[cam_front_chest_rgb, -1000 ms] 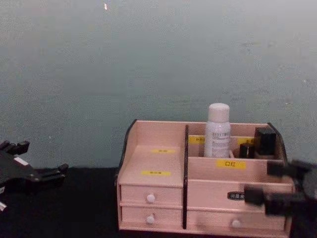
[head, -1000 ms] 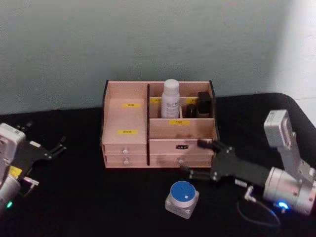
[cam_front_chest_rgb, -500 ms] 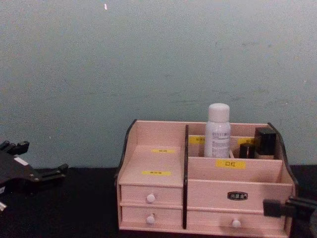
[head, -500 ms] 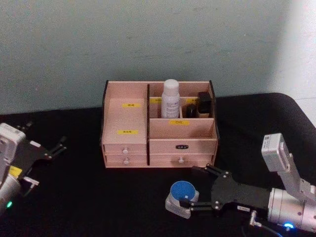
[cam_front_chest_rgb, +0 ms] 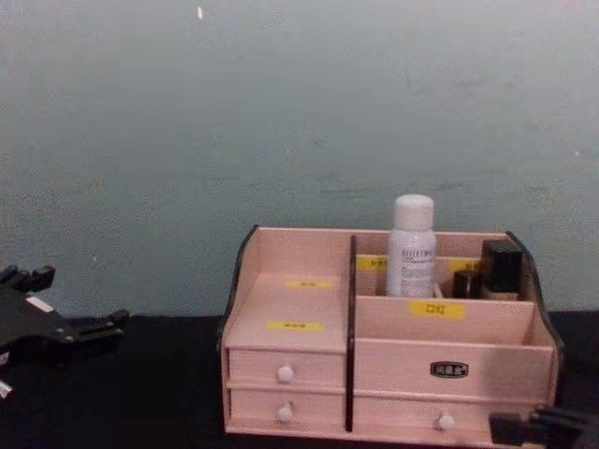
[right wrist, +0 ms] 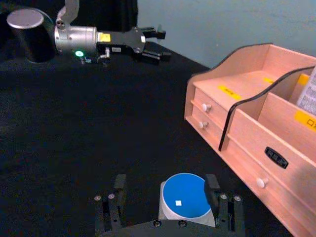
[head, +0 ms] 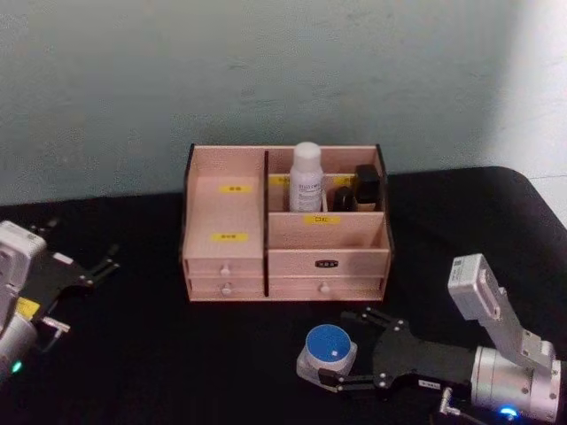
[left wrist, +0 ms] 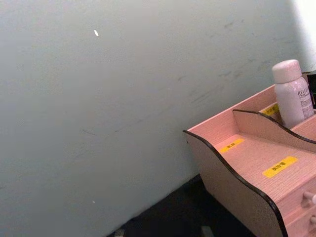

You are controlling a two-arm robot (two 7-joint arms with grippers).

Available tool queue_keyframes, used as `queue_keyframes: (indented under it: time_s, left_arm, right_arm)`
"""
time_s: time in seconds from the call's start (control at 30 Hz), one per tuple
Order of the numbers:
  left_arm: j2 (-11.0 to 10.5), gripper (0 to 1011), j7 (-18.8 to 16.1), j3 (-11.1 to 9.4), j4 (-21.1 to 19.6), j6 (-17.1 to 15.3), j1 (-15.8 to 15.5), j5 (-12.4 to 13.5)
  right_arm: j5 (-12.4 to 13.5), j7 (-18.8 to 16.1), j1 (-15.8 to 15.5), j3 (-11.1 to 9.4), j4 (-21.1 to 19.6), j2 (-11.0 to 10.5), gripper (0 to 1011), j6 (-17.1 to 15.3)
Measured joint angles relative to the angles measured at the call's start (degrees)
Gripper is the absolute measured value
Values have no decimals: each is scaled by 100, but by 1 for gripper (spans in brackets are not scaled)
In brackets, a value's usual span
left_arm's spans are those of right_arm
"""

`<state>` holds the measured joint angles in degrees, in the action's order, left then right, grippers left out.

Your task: Pick up the facial cleanser and watermelon frost from the table and place them into the tiered storage box.

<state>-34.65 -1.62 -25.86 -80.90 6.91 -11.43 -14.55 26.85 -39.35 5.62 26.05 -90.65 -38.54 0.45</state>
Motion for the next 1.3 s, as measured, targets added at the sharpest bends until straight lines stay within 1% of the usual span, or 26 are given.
queue_keyframes:
  time_s: [0.3,0.63,0.93,1.3]
  left_arm:
    - [0,1001,0,0,0,0,0,0]
    - [0,1001,0,0,0,0,0,0]
    - [0,1001,0,0,0,0,0,0]
    - [0,1001,-1,0,0,0,0,0]
  right_arm:
    - [-95,139,134,144,217,79,1000,-62]
    - [-185,254,279,206,452,221,1000,-107]
    - [-221,235,373,253,611,278,1000,-154]
    - [-224,180,441,294,674,305,1000,-199]
